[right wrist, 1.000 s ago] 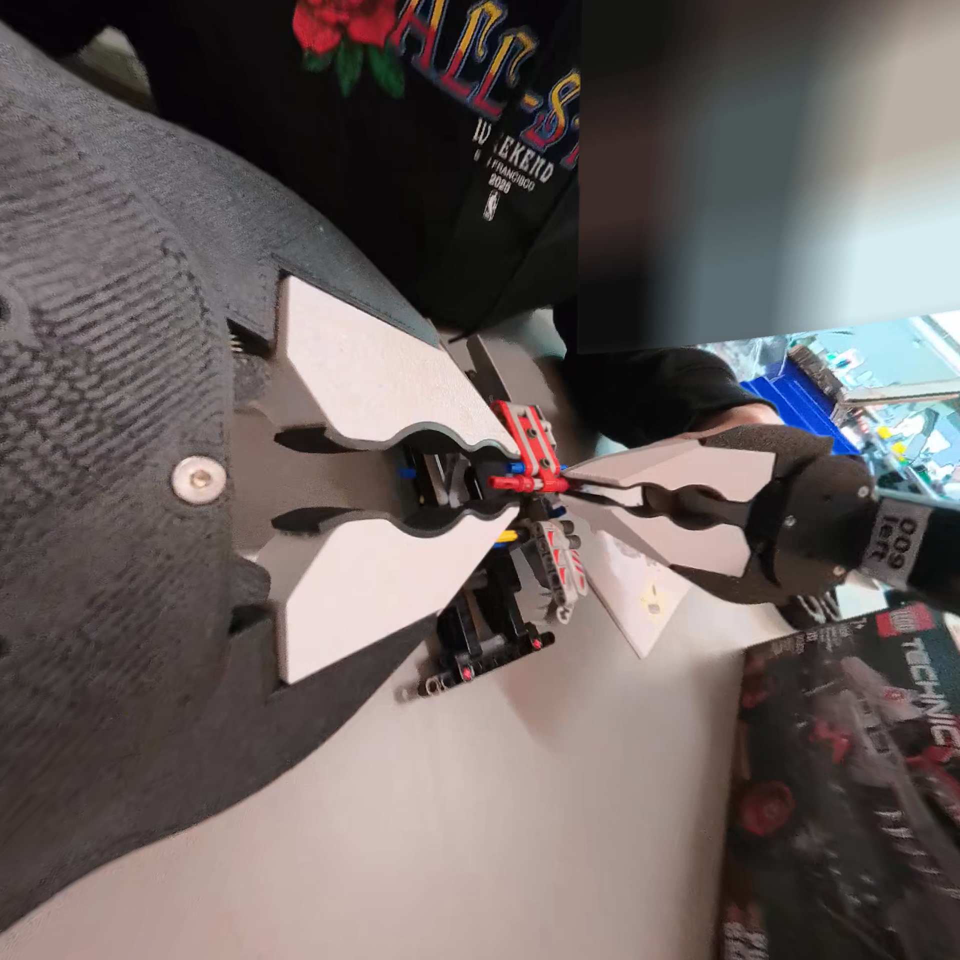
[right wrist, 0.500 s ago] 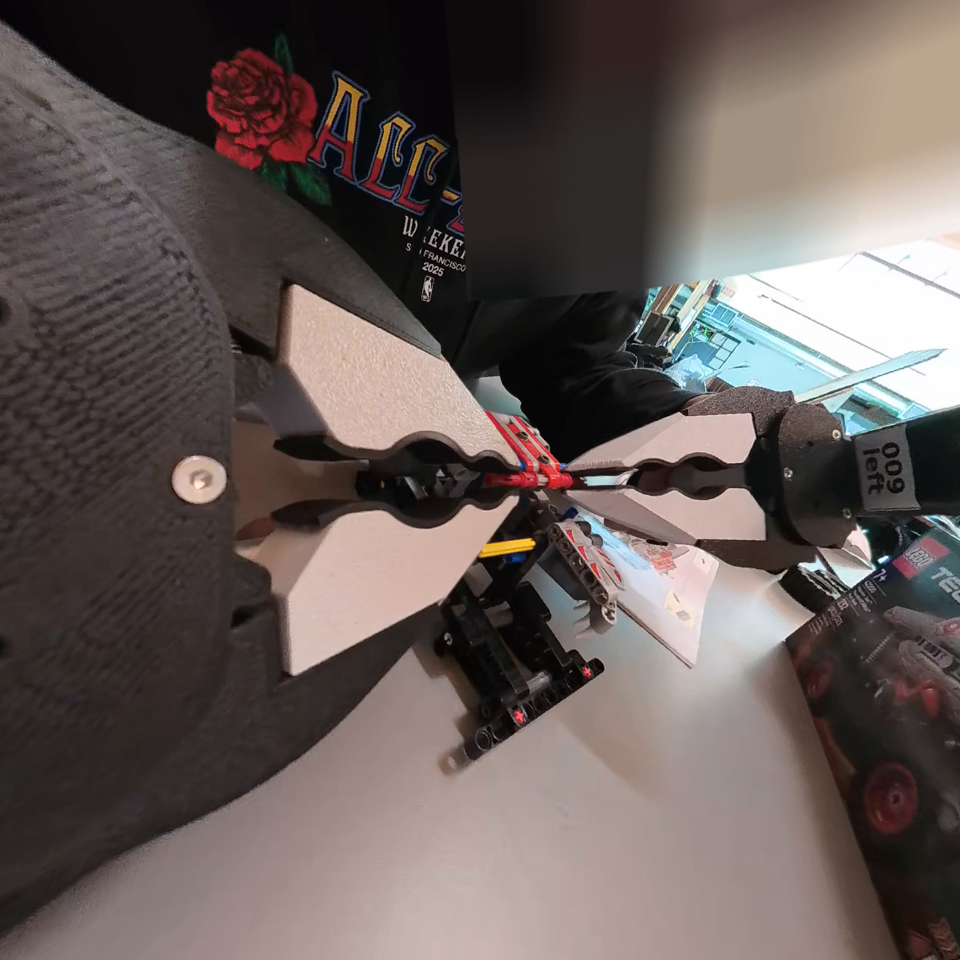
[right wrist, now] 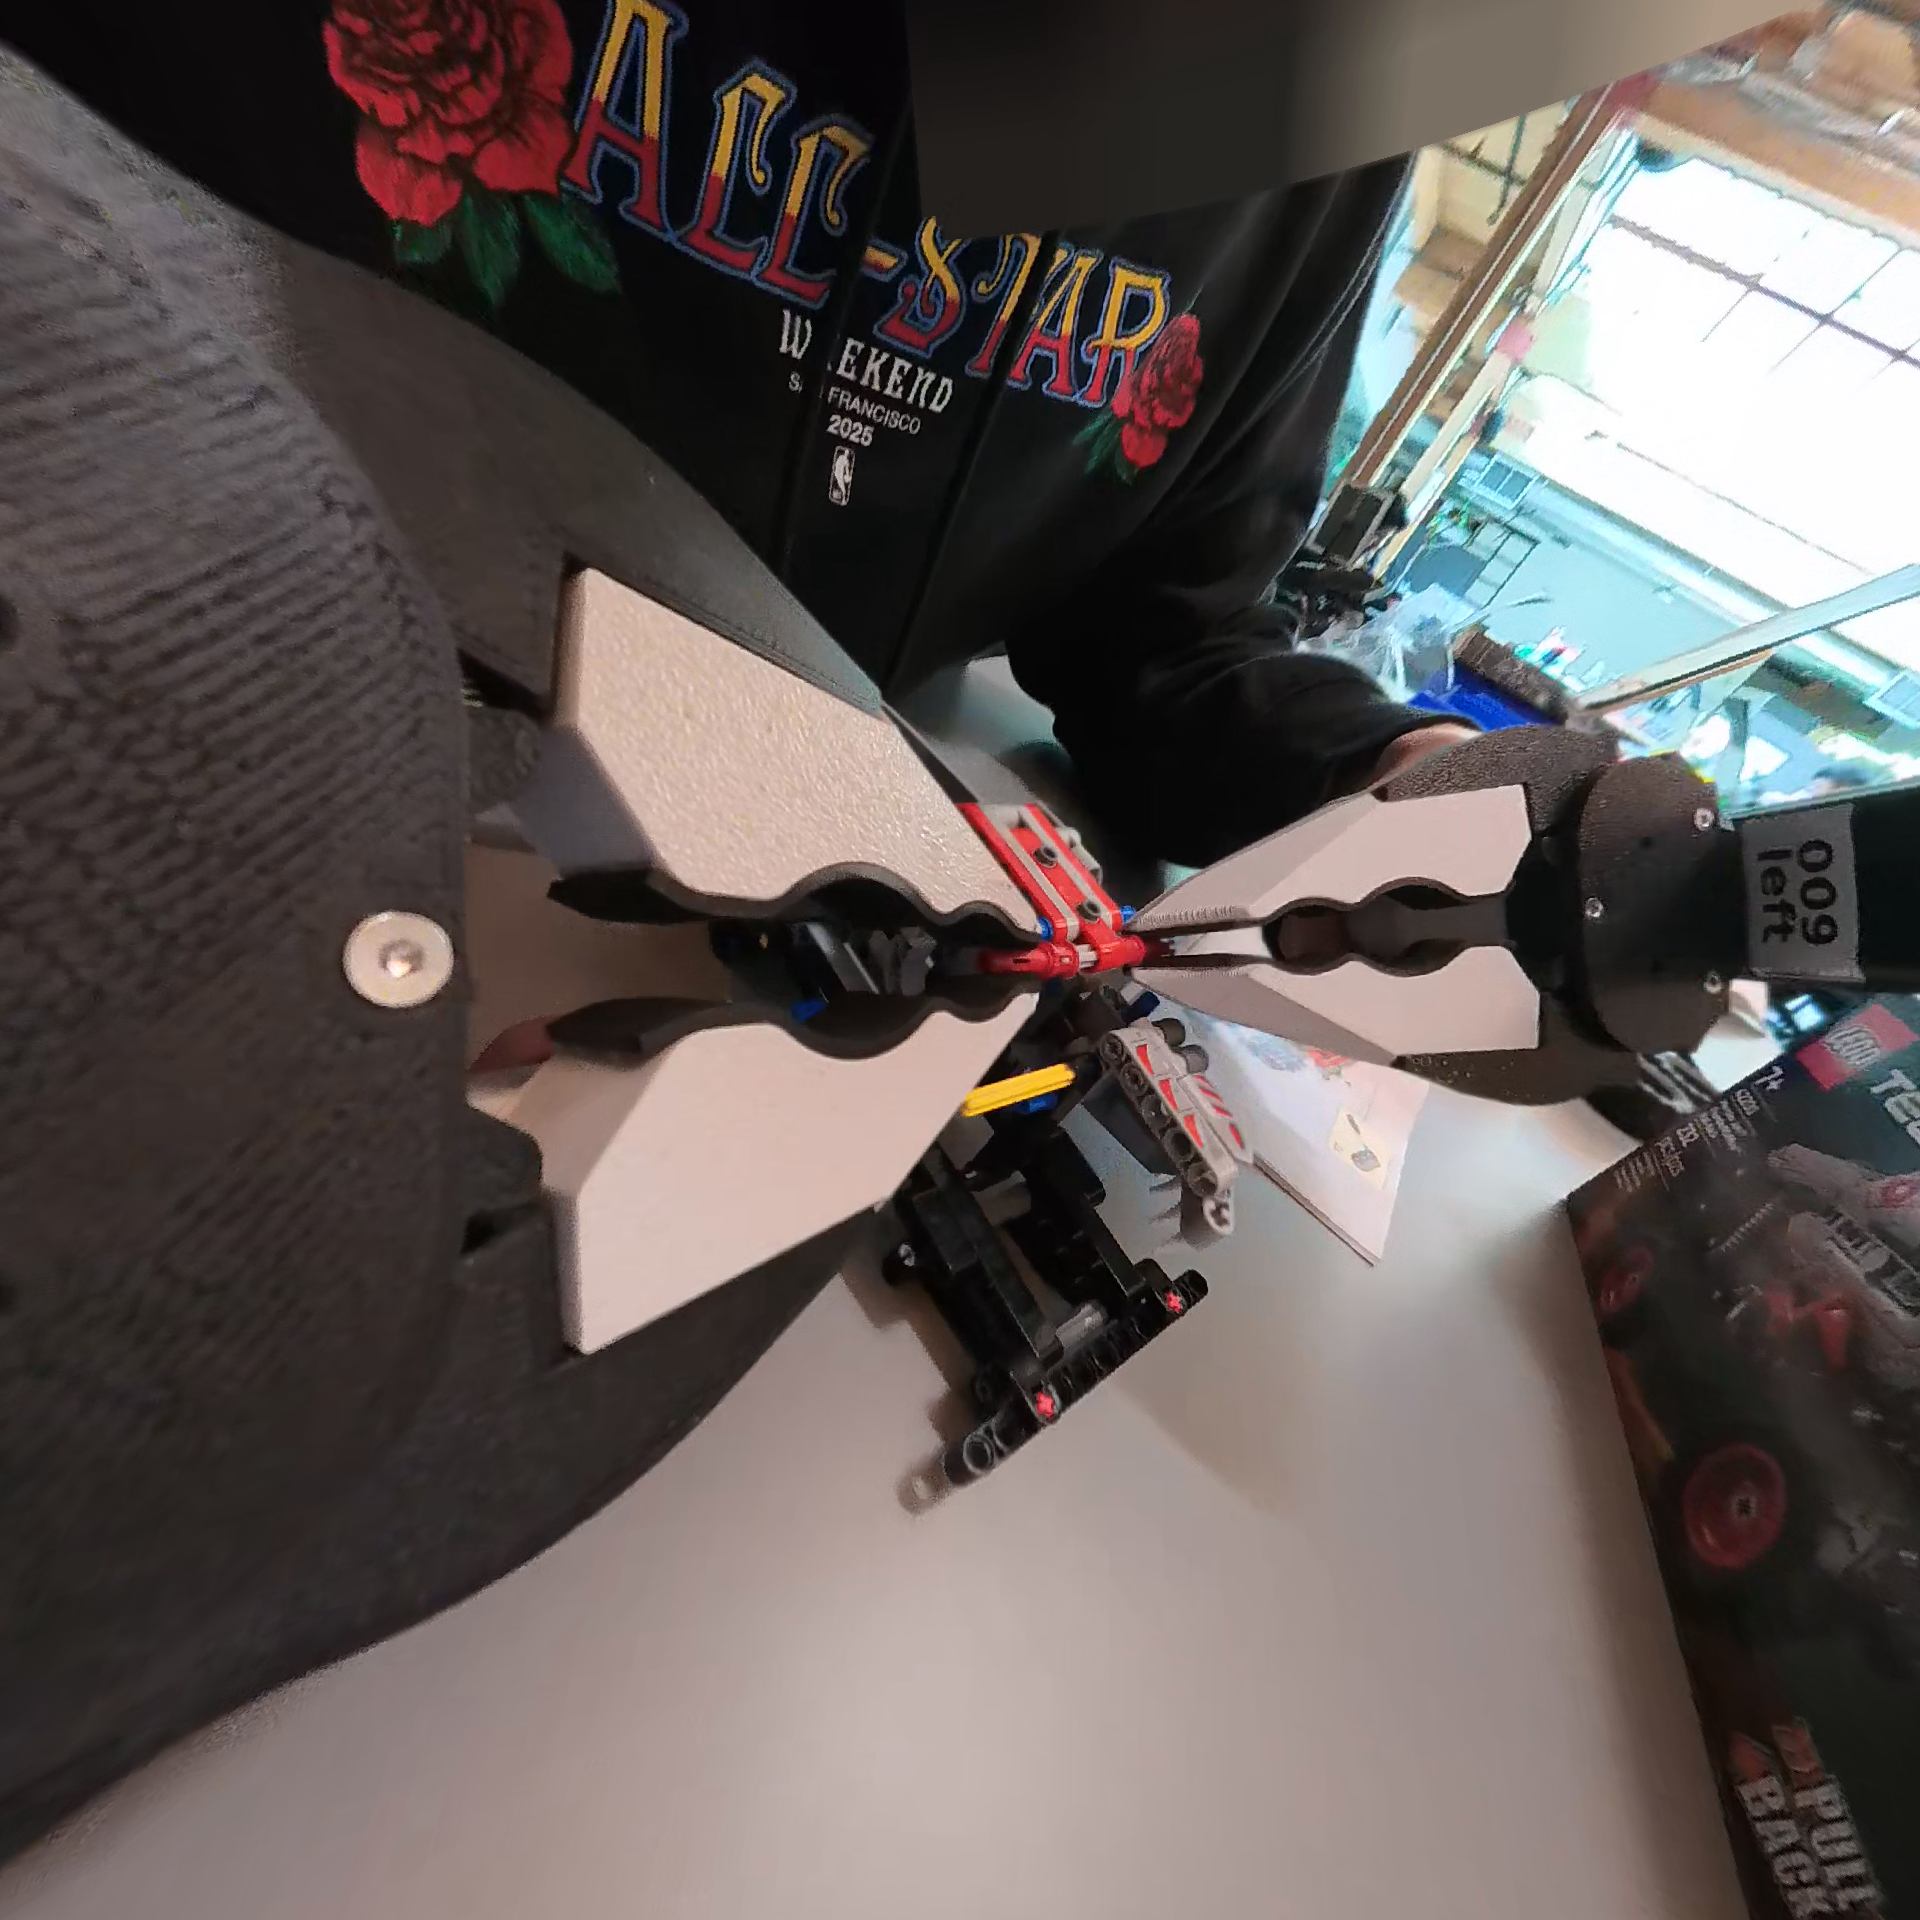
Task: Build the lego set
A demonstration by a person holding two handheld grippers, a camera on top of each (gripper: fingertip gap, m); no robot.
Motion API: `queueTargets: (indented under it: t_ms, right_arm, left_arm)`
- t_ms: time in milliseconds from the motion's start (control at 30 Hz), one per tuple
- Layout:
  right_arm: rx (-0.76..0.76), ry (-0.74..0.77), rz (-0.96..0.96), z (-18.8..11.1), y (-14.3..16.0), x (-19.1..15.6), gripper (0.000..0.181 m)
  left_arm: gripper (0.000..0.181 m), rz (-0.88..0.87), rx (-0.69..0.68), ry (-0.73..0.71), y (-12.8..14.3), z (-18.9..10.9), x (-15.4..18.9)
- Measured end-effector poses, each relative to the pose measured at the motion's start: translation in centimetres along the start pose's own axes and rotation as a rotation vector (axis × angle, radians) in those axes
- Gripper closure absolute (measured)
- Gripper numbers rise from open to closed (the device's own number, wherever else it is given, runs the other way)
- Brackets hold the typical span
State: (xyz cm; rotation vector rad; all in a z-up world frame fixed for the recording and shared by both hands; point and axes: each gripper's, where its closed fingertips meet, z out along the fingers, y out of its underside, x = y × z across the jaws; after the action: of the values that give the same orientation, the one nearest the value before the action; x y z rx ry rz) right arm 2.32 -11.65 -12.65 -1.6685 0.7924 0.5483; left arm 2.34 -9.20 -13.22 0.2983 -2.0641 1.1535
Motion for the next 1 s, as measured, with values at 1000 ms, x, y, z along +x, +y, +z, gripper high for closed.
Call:
queueTargets:
  t_ms: [1000]
  right_arm:
    - [-0.106, 0.009, -0.018, -0.1, -0.4, 0.4, 0.178]
  left_arm:
    - [0.173, 0.122, 0.073, -0.158, -0.9, -3.4, 0.8]
